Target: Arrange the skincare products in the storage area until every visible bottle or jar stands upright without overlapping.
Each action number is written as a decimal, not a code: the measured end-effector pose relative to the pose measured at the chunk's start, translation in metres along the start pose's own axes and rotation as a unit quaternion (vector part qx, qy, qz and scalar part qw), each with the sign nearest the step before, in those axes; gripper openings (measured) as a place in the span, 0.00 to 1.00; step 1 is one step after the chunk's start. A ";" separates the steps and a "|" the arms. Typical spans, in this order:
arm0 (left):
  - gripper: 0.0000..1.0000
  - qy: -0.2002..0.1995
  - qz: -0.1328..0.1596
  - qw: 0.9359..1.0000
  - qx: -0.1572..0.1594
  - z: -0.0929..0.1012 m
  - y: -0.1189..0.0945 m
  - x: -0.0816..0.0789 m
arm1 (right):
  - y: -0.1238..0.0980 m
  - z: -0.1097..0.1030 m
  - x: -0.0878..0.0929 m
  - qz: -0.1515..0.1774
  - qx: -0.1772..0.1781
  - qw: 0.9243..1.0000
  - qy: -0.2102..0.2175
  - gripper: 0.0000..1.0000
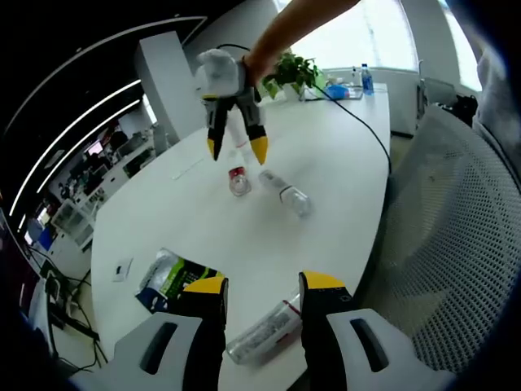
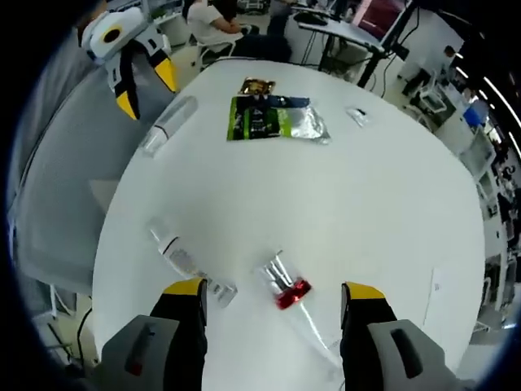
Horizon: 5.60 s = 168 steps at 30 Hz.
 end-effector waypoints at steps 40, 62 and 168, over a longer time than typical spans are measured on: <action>0.29 -0.006 -0.014 1.000 0.005 0.001 0.003 0.005 | 0.018 0.051 0.053 -0.114 -0.031 0.993 -0.004 0.55; 0.29 -0.008 -0.025 1.000 0.011 0.002 0.004 0.009 | 0.019 0.060 0.067 -0.074 -0.037 0.993 0.078 0.57; 0.29 -0.006 -0.022 1.000 0.017 0.004 0.004 0.007 | -0.020 0.019 0.026 0.198 0.104 0.940 0.257 0.20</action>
Point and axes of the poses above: the point that each gripper's makers call its tool centre point, and the gripper's own axes: y roughly forward along the fingers, z roughly to its right, x roughly out of its underside, the point moved 3 cm from there along -y, roughly backward along the fingers, and after that the axes turned 9 degrees about -x, right-handed, at the moved point
